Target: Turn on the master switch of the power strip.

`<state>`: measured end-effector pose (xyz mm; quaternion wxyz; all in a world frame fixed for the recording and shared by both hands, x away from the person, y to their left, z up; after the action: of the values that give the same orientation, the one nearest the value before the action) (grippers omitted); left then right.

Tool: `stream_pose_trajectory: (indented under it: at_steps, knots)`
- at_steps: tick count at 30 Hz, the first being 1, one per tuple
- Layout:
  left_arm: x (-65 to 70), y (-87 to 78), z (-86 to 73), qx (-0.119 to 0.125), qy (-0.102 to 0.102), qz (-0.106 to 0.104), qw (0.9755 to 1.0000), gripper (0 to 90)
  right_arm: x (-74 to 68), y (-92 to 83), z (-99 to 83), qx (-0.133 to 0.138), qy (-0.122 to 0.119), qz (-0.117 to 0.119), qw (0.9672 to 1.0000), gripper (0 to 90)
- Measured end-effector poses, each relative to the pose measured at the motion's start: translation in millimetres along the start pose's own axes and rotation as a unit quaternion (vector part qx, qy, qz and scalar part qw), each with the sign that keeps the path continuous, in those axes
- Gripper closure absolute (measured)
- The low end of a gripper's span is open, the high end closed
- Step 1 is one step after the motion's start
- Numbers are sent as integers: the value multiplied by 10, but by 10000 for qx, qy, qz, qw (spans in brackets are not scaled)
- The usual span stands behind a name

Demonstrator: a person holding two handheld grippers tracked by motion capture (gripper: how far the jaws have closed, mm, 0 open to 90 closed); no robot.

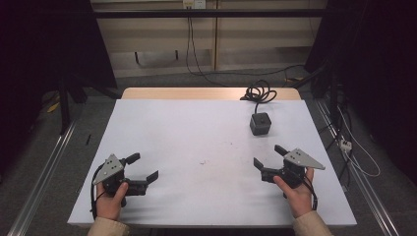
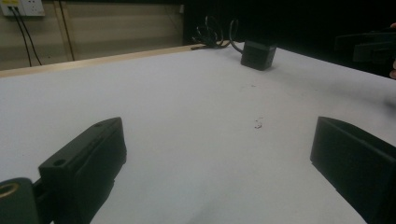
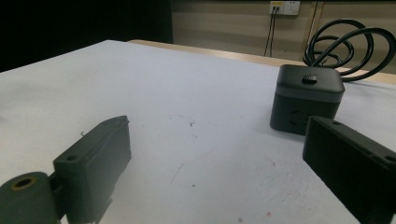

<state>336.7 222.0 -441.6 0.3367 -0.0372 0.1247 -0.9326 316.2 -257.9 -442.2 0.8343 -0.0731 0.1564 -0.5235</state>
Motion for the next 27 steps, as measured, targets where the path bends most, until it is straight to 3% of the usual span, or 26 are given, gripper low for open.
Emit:
stream_pose_trajectory:
  at_steps: [27]
  knots:
    - [-5,-9,1,56,-48,-23,10000,31,174,346,245,-64,75,-140,9999,120]
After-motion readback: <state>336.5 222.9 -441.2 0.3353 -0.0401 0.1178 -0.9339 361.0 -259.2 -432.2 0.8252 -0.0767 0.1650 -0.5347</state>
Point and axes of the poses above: each handheld gripper's, and its own axes: y roughly forward along the jaws, z roughly out of its top, x roughly to its right, the point moved 1 cm from there along y, roughly forward along the jaws, and after that the axes turned 7 degrees about y, right-handed, at the moved point
